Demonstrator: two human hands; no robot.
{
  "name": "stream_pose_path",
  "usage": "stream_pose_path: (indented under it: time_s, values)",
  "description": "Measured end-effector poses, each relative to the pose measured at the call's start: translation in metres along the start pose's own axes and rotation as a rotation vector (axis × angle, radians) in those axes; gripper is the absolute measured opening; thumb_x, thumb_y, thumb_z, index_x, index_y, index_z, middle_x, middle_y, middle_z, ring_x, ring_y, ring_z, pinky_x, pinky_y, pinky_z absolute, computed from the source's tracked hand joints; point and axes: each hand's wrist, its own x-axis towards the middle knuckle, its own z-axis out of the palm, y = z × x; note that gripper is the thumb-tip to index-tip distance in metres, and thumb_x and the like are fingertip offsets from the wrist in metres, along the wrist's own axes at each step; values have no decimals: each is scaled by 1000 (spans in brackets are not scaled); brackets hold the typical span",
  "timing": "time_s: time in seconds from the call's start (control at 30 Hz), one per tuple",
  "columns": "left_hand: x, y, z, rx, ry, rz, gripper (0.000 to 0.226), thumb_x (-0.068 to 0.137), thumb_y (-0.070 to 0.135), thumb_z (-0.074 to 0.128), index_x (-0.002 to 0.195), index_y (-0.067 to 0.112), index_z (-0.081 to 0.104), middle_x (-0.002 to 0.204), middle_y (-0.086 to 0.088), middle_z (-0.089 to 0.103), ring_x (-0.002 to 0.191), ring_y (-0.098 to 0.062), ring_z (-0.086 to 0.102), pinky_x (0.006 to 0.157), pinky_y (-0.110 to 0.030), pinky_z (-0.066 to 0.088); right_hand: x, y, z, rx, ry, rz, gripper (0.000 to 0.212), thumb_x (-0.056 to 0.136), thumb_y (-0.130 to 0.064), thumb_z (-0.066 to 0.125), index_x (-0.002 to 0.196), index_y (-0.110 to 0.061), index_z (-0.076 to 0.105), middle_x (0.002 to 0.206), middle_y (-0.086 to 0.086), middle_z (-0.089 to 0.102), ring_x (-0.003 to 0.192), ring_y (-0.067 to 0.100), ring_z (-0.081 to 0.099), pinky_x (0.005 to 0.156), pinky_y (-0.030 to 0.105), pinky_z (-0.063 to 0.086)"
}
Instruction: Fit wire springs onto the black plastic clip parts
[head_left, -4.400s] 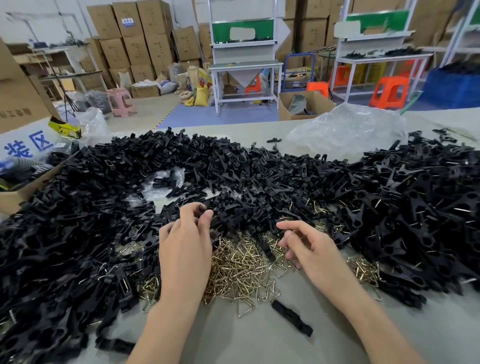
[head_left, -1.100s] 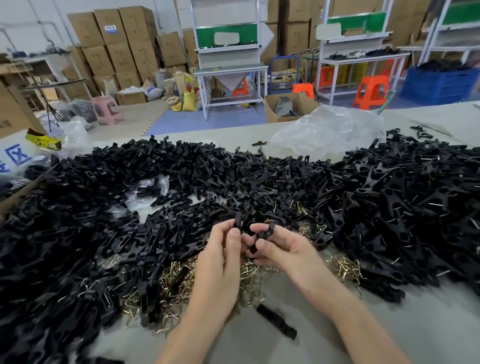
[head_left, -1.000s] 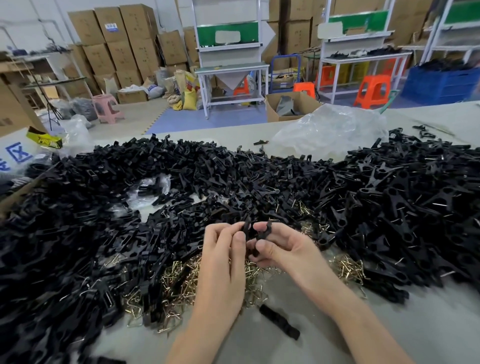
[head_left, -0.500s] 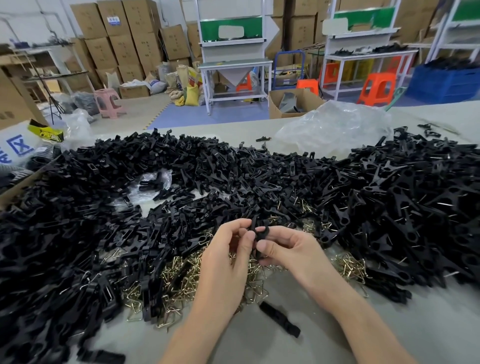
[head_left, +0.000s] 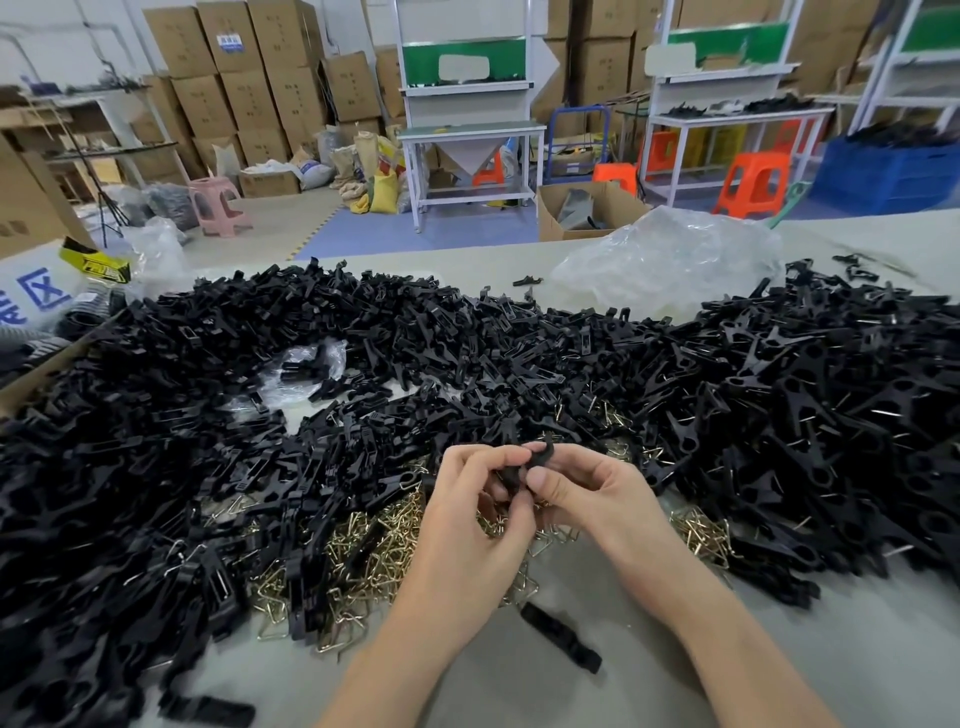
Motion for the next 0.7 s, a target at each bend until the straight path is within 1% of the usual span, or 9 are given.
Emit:
stream_pose_path:
  time_s: [0.1, 0.23, 0.3, 0.37, 0.43, 0.5, 0.6, 0.63, 0.7]
  values:
    - [0, -2, 0, 48, -54, 5, 45, 95, 11, 63, 125, 44, 56, 108, 17, 51, 102, -14, 58, 85, -13, 45, -2, -2, -1, 2, -28, 4, 21, 87, -23, 74, 106, -16, 78, 106, 13, 76, 103, 29, 73, 83, 32, 60]
    - [1, 0, -1, 91, 51, 30, 38, 99, 11, 59, 116, 44, 62, 105, 21, 53, 104, -5, 59, 84, -7, 43, -2, -1, 0, -51, -24, 6, 23, 83, -27, 75, 104, -20, 80, 103, 5, 77, 97, 18, 72, 81, 29, 60]
    - [3, 2, -3, 91, 133, 63, 32, 98, 18, 59, 113, 46, 63, 109, 22, 52, 109, -3, 57, 87, -7, 43, -1, -1, 1, -58, -19, 4, 27, 81, -28, 77, 107, -20, 80, 107, 6, 77, 101, 19, 72, 81, 29, 60]
    - [4, 1, -5, 95, 163, 54, 24, 98, 27, 58, 110, 48, 62, 112, 23, 58, 111, -3, 59, 89, -9, 43, -1, -1, 2, -60, 14, 3, 30, 78, -28, 78, 107, -22, 80, 109, 6, 77, 105, 21, 72, 80, 30, 60]
    - [5, 1, -6, 98, 126, -27, 16, 96, 46, 53, 107, 55, 58, 109, 26, 63, 104, -2, 61, 86, -11, 44, 0, -1, 1, -69, 26, 2, 29, 78, -27, 78, 107, -23, 80, 109, 5, 77, 105, 23, 72, 81, 30, 60]
    - [4, 2, -6, 97, 105, -57, 20, 92, 57, 49, 110, 56, 56, 103, 26, 61, 96, -1, 61, 79, -10, 43, -1, 0, 1, -58, 14, 11, 30, 78, -25, 78, 108, -20, 79, 110, 7, 77, 105, 24, 72, 81, 30, 60]
    - [4, 5, -4, 30, 79, -71, 30, 96, 47, 45, 123, 45, 59, 100, 24, 56, 86, 2, 59, 74, -7, 42, 0, 0, 3, -32, 1, 18, 33, 77, -22, 77, 109, -13, 78, 109, 11, 76, 103, 21, 72, 80, 29, 60]
    - [4, 6, -3, -5, 67, -88, 30, 97, 43, 45, 124, 44, 59, 99, 24, 54, 84, 3, 58, 74, -7, 41, 0, 0, 4, -29, 0, 18, 33, 76, -22, 77, 108, -12, 78, 108, 12, 76, 101, 19, 72, 79, 30, 61]
    - [5, 8, -3, -88, 46, -141, 31, 98, 34, 48, 125, 47, 57, 99, 24, 57, 90, 2, 60, 78, -8, 43, 0, 0, 5, -34, -2, 20, 32, 76, -20, 76, 107, -11, 77, 105, 10, 77, 96, 17, 73, 79, 30, 62]
